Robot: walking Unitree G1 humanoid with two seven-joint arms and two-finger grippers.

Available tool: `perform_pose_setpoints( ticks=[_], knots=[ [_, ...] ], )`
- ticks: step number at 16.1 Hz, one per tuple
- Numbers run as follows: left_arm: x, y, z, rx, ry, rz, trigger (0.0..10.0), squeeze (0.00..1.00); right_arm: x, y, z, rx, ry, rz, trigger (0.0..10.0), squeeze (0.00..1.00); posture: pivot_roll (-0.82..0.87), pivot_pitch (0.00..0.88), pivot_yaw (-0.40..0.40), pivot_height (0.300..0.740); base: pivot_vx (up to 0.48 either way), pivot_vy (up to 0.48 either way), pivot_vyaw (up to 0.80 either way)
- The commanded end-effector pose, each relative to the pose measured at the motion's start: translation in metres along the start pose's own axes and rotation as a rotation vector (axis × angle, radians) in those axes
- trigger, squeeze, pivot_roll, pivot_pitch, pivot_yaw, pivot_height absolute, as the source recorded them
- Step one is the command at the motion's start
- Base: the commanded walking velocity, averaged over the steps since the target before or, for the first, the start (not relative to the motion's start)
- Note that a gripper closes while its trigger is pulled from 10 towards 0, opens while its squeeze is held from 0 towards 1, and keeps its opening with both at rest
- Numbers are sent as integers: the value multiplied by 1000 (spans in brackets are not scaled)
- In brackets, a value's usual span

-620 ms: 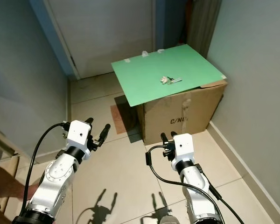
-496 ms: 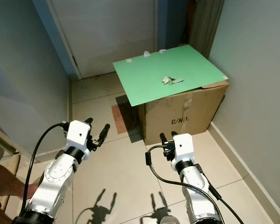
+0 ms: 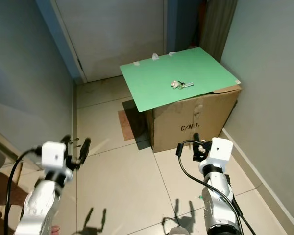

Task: Hang keys on a hook

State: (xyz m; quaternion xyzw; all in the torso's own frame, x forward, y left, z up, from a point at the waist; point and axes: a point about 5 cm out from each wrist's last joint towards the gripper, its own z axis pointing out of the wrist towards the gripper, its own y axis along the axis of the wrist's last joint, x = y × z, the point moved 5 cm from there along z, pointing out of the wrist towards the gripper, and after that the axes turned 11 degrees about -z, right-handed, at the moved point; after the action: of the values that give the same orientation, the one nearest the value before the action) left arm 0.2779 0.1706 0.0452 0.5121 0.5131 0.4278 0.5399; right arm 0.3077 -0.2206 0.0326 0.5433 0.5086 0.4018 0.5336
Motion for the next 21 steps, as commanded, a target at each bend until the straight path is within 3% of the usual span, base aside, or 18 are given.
perform_pose_setpoints(
  ticks=[1,3,7,8,9,21],
  knots=[
    [3,2,-6,-19,9,31,10000,0,-6,-7,-4,20,-41,38,10000,1000,-187,5,100,740,0,0,0],
    [2,-2,-8,0,12,45,10000,0,0,-9,-7,13,-17,23,10000,1000,-182,5,96,740,0,0,0],
    [-5,14,4,-46,-27,67,10000,0,12,-2,-1,-17,58,-59,10000,1000,-177,1,95,740,0,0,0],
    [-5,16,7,-51,-29,74,10000,0,18,-1,0,-16,87,-87,10000,216,-178,0,98,740,446,0,0],
    [-5,18,10,-52,-32,77,10000,0,20,-1,1,-19,94,-97,10000,0,-179,0,98,740,450,0,0],
    [-9,18,30,25,-102,171,10000,0,35,-4,-1,-27,168,-159,10000,0,-177,0,107,740,475,0,0]
  ],
)
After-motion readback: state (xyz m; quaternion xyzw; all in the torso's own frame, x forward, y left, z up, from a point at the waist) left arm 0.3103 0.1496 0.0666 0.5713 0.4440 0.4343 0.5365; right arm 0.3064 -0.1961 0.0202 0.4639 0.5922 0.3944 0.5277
